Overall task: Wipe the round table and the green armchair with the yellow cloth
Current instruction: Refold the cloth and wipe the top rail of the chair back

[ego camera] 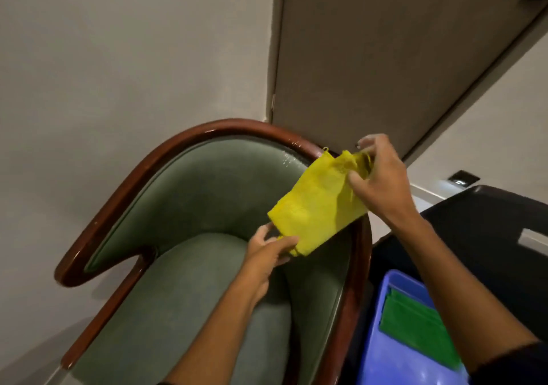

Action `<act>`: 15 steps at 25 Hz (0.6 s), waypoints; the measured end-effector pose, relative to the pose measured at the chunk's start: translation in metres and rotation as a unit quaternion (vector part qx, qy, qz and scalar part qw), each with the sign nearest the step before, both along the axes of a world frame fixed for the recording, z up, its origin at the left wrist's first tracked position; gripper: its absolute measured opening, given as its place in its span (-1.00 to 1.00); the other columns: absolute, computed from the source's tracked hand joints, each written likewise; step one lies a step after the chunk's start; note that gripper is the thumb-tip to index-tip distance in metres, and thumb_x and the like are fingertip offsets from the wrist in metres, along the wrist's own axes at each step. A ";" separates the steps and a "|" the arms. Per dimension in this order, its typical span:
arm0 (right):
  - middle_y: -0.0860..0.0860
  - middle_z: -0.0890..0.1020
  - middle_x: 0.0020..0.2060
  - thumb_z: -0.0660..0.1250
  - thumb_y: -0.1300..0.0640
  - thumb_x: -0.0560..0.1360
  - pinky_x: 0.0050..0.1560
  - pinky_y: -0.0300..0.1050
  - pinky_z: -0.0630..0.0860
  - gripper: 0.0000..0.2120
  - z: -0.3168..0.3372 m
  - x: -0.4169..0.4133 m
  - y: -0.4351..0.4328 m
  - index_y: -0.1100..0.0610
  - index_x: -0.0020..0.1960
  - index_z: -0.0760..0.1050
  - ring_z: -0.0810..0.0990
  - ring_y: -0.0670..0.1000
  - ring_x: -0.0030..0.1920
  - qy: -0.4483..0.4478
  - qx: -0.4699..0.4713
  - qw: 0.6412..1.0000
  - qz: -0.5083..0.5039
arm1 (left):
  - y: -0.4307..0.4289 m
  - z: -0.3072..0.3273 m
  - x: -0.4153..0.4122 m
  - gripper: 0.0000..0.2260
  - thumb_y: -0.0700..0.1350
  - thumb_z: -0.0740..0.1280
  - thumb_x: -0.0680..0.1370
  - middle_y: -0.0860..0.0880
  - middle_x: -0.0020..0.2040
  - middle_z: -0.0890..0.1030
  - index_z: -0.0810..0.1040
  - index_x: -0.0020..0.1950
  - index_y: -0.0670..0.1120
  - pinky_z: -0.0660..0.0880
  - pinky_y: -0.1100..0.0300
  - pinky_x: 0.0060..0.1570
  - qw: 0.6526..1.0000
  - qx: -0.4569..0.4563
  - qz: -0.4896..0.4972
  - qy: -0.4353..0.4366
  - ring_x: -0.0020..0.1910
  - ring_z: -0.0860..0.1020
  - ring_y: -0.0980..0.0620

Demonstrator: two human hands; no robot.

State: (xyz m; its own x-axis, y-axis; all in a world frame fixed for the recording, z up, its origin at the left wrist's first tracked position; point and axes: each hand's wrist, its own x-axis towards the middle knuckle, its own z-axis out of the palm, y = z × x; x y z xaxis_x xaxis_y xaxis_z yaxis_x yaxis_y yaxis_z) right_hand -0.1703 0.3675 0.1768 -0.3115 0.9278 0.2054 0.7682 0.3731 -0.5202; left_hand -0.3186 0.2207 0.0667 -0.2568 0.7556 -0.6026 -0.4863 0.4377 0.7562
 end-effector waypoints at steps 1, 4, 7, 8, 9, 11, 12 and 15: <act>0.09 0.52 0.12 0.43 0.17 0.36 0.09 0.14 0.48 -0.49 -0.007 -0.003 0.008 0.04 0.27 0.37 0.52 0.17 0.14 -0.012 0.060 0.997 -0.037 | 0.015 0.007 0.006 -0.45 -0.24 0.47 0.43 -0.01 -0.08 0.67 0.39 0.38 -0.11 0.58 0.13 -0.07 0.997 -0.019 -0.007 0.075 -0.11 0.64 0.04; 0.27 0.29 0.45 0.38 -0.16 0.46 0.33 0.22 0.35 -0.21 -0.057 -0.021 -0.006 0.18 0.52 0.16 0.28 0.28 0.44 -0.113 -0.042 0.989 -0.081 | 0.032 0.014 -0.021 -0.50 -0.11 0.43 0.45 -0.05 0.23 0.59 0.40 0.37 -0.02 0.40 -0.01 0.29 0.898 -0.036 -0.035 0.437 0.25 0.52 -0.07; 0.34 0.28 0.45 0.25 -0.34 0.46 0.38 0.26 0.28 -0.07 -0.089 -0.034 0.002 0.25 0.56 0.05 0.29 0.31 0.43 -0.215 -0.024 0.975 -0.057 | 0.028 0.009 -0.102 -0.49 -0.06 0.36 0.49 -0.11 0.48 0.38 0.35 0.43 -0.04 0.19 -0.12 0.46 0.728 -0.039 -0.085 0.680 0.50 0.28 -0.08; 0.34 0.34 0.42 0.22 -0.36 0.47 0.39 0.27 0.26 -0.07 -0.091 -0.040 0.013 0.26 0.55 0.08 0.34 0.31 0.40 -0.239 0.017 0.970 -0.040 | 0.024 0.005 -0.133 -0.44 -0.03 0.35 0.50 -0.15 0.54 0.28 0.30 0.47 -0.07 0.14 -0.17 0.49 0.681 -0.072 -0.106 0.721 0.55 0.19 -0.11; 0.35 0.38 0.39 0.19 -0.37 0.47 0.40 0.29 0.24 -0.09 -0.091 -0.047 0.026 0.27 0.54 0.12 0.37 0.32 0.38 -0.256 0.056 0.965 -0.022 | 0.018 0.001 -0.163 -0.38 0.00 0.35 0.50 -0.19 0.58 0.17 0.23 0.51 -0.10 0.09 -0.22 0.49 0.645 -0.114 -0.120 0.746 0.57 0.12 -0.15; 0.35 0.42 0.38 0.14 -0.36 0.51 0.42 0.32 0.23 -0.14 -0.089 -0.070 0.052 0.30 0.50 0.20 0.39 0.31 0.40 -0.279 0.118 0.953 0.005 | -0.001 -0.009 -0.212 -0.22 0.10 0.35 0.49 -0.23 0.60 0.03 0.05 0.57 -0.12 0.02 -0.30 0.49 0.631 -0.190 -0.128 0.741 0.59 0.02 -0.22; 0.33 0.43 0.37 0.12 -0.34 0.53 0.42 0.32 0.25 -0.17 -0.089 -0.084 0.063 0.31 0.48 0.22 0.40 0.29 0.40 -0.289 0.138 0.947 0.018 | -0.012 -0.015 -0.228 -0.15 0.16 0.35 0.48 -0.24 0.61 0.00 -0.04 0.59 -0.10 0.01 -0.32 0.49 0.642 -0.211 -0.130 0.726 0.59 0.00 -0.24; 0.28 0.50 0.32 0.08 -0.30 0.56 0.40 0.29 0.30 -0.24 -0.093 -0.148 0.083 0.31 0.47 0.26 0.46 0.26 0.34 -0.299 0.167 0.936 0.081 | -0.030 -0.030 -0.257 0.06 0.33 0.38 0.37 -0.23 0.61 -0.03 -0.24 0.58 -0.02 0.06 -0.31 0.48 0.663 -0.228 -0.158 0.695 0.58 0.00 -0.26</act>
